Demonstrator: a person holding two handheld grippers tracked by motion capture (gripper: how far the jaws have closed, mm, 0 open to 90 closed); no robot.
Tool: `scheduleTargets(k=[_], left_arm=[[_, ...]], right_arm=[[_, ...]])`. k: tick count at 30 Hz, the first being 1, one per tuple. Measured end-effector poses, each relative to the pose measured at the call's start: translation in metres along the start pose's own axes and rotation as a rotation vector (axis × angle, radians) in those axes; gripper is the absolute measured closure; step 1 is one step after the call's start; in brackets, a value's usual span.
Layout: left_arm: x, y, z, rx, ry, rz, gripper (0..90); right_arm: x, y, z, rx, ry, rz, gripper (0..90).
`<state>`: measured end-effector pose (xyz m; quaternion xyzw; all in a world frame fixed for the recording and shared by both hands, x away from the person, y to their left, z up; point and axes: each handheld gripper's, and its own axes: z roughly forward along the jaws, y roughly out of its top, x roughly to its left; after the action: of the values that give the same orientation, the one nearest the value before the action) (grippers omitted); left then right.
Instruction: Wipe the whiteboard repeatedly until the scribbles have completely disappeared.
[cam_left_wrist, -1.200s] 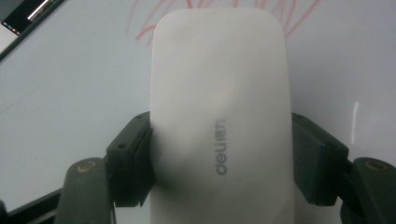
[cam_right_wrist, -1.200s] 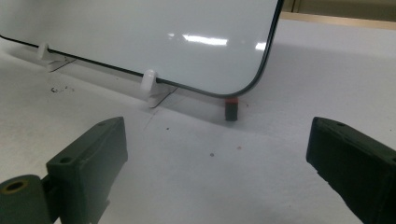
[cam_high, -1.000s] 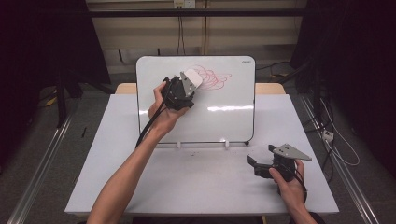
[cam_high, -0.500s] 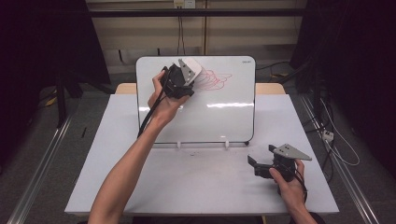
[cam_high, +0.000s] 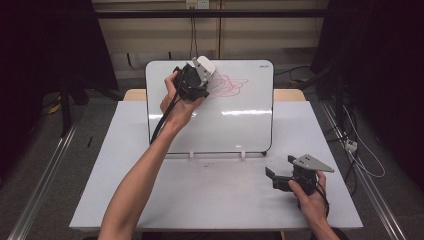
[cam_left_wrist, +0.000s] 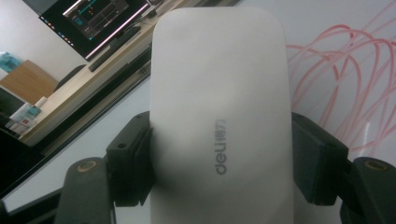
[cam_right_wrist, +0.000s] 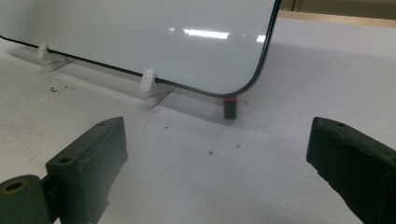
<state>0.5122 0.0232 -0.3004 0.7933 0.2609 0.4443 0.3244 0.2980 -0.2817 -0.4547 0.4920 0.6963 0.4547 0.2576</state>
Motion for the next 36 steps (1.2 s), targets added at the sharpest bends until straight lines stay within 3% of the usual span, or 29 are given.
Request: scheduleTargets(k=[11,16,18,26,33,36], left_arm=[[-0.018,-0.002,0.0,0.032,0.006,0.072,31.2],[-0.035,-0.006,-0.001,0.034,-0.005,0.111,31.1],[-0.038,-0.007,-0.002,0.031,-0.014,0.102,31.0],[-0.066,-0.019,-0.007,0.011,-0.042,0.14,31.0],[-0.09,-0.027,-0.013,0.002,-0.07,0.207,31.1],[-0.088,-0.027,-0.013,-0.003,-0.086,0.188,31.1]], right_arm=[[0.001,0.0,0.0,-0.001,0.001,0.001,5.2],[0.0,0.0,0.0,-0.001,-0.002,0.01,5.2],[0.0,0.0,0.0,-0.001,-0.003,0.005,5.2],[0.001,0.0,0.001,0.001,-0.001,0.005,5.2],[0.001,0.0,0.0,0.0,0.003,0.007,5.2],[0.001,0.0,0.0,-0.001,0.004,0.003,5.2]])
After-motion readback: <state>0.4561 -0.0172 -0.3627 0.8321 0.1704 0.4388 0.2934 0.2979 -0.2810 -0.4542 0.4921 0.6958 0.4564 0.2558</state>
